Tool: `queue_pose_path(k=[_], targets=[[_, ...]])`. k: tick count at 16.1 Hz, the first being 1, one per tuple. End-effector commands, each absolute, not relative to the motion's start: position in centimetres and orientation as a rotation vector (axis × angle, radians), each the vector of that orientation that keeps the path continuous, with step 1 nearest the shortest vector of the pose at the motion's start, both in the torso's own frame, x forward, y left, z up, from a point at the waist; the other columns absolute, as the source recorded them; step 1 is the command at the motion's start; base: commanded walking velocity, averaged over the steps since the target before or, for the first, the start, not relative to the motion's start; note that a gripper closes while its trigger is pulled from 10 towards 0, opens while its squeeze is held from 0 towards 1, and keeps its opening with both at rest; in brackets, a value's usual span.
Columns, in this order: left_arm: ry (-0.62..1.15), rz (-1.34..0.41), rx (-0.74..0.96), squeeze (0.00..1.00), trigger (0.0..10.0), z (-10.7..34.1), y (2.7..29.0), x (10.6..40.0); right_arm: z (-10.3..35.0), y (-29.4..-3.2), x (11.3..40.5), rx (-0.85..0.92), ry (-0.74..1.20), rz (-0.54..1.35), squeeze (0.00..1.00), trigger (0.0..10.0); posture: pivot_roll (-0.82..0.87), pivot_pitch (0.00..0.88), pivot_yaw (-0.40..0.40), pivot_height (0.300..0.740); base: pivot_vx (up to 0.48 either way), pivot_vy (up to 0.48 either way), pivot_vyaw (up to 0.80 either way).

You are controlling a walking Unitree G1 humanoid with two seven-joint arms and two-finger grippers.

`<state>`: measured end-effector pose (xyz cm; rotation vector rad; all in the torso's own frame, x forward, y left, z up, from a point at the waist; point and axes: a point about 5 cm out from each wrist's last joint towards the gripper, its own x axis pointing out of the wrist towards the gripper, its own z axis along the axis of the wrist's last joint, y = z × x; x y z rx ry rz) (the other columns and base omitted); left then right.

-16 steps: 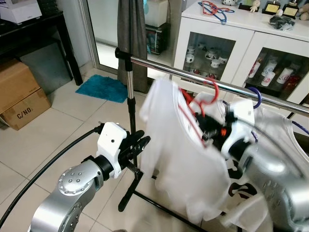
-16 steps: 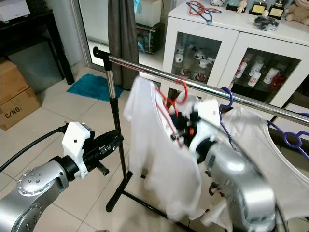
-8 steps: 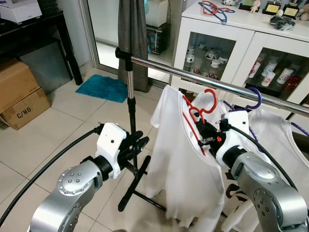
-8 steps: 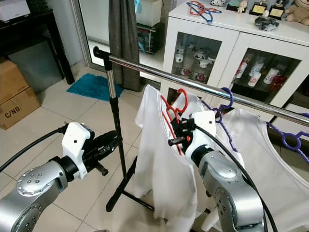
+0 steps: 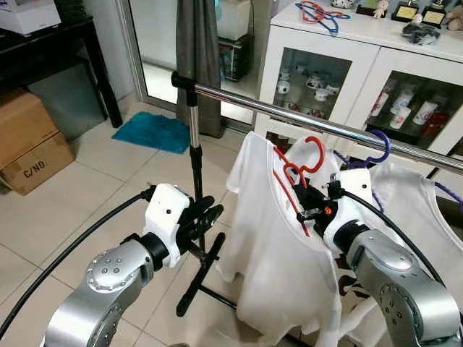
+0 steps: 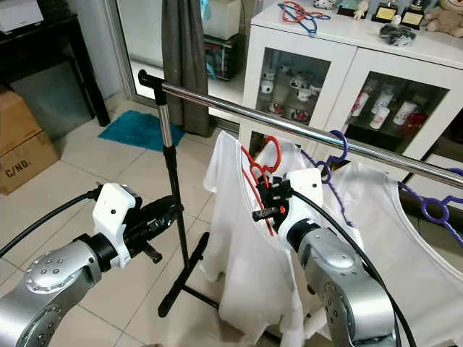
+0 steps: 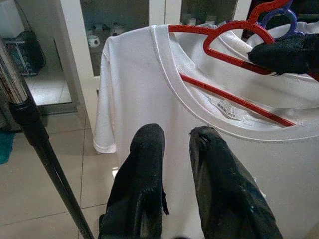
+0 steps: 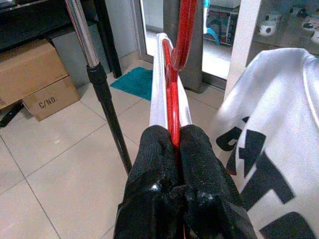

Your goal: Hang hanger

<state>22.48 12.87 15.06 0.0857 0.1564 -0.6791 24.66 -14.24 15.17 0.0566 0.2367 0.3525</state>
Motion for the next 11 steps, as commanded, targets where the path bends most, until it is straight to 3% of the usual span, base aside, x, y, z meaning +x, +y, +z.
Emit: queue_pose_path(k=[1,11], targets=[[0.163,-0.675,0.095,0.0,10.0,15.1,13.03,22.65,15.73,-14.46,24.73,0.067,0.207,0.348,0.0,10.0,0.07,0.0,-0.032,0.74,-0.266,0.0,0.0],[0.164,-0.684,0.1,0.0,10.0,15.13,13.06,22.8,15.9,-14.16,24.9,0.06,0.202,0.371,0.0,10.0,0.07,0.0,-0.03,0.74,-0.283,0.0,0.0]])
